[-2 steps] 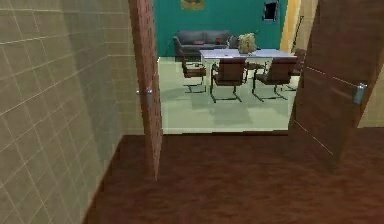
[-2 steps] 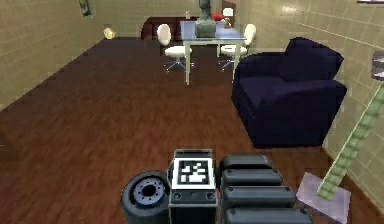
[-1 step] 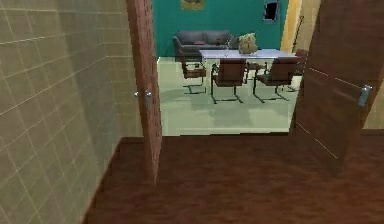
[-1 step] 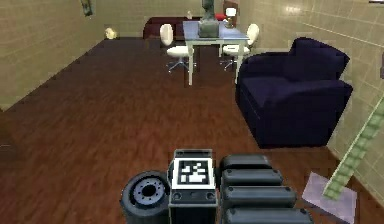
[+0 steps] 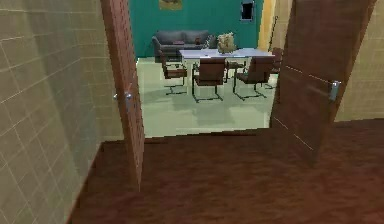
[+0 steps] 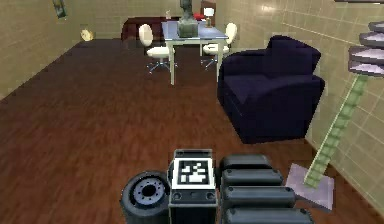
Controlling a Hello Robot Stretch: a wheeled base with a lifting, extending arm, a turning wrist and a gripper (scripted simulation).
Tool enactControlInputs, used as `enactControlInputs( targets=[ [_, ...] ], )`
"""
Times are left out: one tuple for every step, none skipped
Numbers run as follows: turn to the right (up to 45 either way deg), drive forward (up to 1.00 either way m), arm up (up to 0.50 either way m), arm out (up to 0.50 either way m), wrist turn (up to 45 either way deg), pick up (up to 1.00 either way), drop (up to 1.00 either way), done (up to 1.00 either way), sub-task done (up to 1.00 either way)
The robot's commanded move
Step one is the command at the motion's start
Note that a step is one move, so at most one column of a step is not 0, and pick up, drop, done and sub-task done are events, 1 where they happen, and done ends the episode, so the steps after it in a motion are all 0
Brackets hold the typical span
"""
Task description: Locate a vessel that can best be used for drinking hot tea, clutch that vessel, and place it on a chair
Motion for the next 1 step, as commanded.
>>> enactControlInputs(
  targets=[
    [3.0, 0.0, 0.0, 0.0, 0.0, 0.0, 0.0, 0.0, 0.0]
  ],
)
